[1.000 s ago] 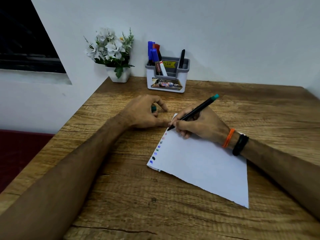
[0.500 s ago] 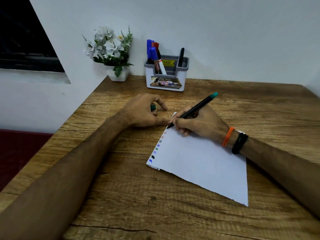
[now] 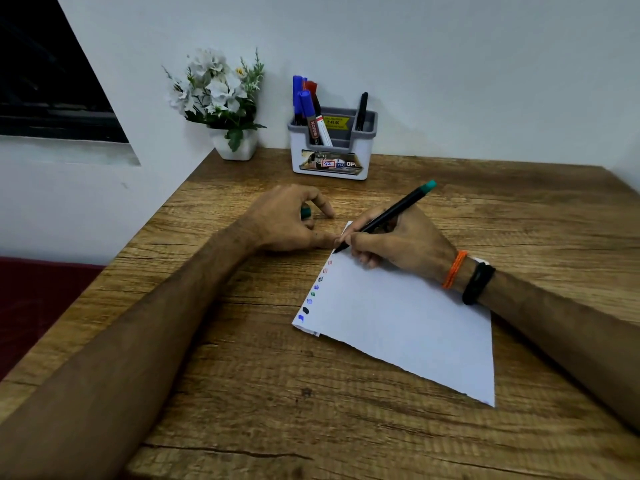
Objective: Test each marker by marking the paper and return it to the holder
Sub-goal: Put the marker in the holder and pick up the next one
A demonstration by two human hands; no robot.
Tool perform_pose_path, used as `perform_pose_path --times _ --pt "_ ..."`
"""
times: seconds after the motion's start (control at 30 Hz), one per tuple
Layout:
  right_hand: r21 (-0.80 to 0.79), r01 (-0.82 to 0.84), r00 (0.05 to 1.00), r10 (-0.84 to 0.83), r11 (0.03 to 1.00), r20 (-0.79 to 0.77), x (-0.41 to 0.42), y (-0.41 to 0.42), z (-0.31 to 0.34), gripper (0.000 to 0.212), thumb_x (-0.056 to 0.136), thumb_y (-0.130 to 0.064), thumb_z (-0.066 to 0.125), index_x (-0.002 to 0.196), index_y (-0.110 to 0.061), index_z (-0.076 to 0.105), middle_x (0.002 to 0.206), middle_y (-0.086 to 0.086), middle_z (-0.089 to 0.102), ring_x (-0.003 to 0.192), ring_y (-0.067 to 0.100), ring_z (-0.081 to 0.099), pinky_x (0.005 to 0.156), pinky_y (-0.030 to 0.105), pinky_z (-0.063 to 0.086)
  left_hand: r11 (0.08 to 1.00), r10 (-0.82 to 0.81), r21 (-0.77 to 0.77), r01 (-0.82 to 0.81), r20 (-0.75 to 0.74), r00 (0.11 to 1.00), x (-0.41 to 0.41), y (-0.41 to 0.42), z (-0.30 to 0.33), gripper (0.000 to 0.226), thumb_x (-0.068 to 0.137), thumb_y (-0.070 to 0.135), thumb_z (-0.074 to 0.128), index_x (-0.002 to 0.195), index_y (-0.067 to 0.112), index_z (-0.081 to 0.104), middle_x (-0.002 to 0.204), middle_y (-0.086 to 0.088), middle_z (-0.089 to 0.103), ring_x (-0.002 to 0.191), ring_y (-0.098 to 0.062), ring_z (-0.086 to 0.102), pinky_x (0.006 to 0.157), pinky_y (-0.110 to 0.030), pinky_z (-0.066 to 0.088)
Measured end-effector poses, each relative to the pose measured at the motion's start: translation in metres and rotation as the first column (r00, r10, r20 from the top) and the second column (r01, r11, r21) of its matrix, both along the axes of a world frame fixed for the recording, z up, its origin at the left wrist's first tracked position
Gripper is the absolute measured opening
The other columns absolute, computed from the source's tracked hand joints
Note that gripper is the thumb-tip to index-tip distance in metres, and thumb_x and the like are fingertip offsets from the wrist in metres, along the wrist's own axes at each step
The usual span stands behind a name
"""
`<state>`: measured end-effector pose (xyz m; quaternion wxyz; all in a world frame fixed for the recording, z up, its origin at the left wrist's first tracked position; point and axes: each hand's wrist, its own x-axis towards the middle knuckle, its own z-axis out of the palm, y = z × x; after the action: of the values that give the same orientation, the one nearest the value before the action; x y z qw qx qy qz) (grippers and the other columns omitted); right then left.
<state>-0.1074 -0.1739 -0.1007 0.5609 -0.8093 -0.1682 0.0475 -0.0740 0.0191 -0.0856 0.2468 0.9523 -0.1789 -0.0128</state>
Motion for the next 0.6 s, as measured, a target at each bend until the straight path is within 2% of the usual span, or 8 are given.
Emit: perform_pose_path --times 0.17,0.4,0.5,0.6 --pt "-0.029 -0.018 1.000 0.019 0.999 0.013 -0.0014 -0.0007 0.0008 0.010 0.084 0.003 0.067 0.083 -0.002 0.075 0.063 0.011 0.070 0.052 0.014 0.064 0.050 0.020 0.052 1.000 0.005 -0.005 -0.005 -0.003 1.000 0.0003 0.0003 -0.0005 0.046 0.067 0.049 0.080 0.105 0.028 0.065 0.077 0.021 0.050 0.064 0.001 0.044 0.069 -0.025 0.039" --pt "-0.013 -0.002 1.000 0.002 1.000 0.008 -0.0024 0.0002 0.0018 0.014 0.083 0.004 0.067 0.078 -0.008 0.074 0.062 0.008 0.070 0.051 0.013 0.064 0.050 0.020 0.051 1.000 0.000 0.007 0.000 0.005 1.000 0.0024 0.0015 -0.0024 0.047 0.065 0.053 0.079 0.104 0.030 0.065 0.090 0.014 0.058 0.070 0.001 0.048 0.068 -0.025 0.040" --pt "0.008 0.006 1.000 -0.006 1.000 0.000 -0.0026 0.0003 0.0016 0.015 0.083 0.006 0.066 0.077 -0.006 0.074 0.058 0.005 0.068 0.050 0.012 0.062 0.048 0.019 0.050 1.000 -0.001 -0.001 0.001 0.004 1.000 0.0033 0.0020 -0.0031 0.046 0.066 0.052 0.080 0.104 0.030 0.065 0.083 0.016 0.056 0.069 0.001 0.048 0.069 -0.026 0.041" --pt "-0.009 -0.008 1.000 0.008 1.000 0.000 -0.0032 0.0005 0.0019 0.013 0.083 0.006 0.066 0.080 -0.003 0.074 0.058 0.005 0.068 0.049 0.011 0.062 0.048 0.018 0.050 1.000 0.001 0.014 -0.001 0.011 1.000 0.0039 0.0022 -0.0036 0.047 0.066 0.054 0.079 0.104 0.031 0.065 0.086 0.018 0.055 0.072 0.003 0.048 0.072 -0.027 0.042"
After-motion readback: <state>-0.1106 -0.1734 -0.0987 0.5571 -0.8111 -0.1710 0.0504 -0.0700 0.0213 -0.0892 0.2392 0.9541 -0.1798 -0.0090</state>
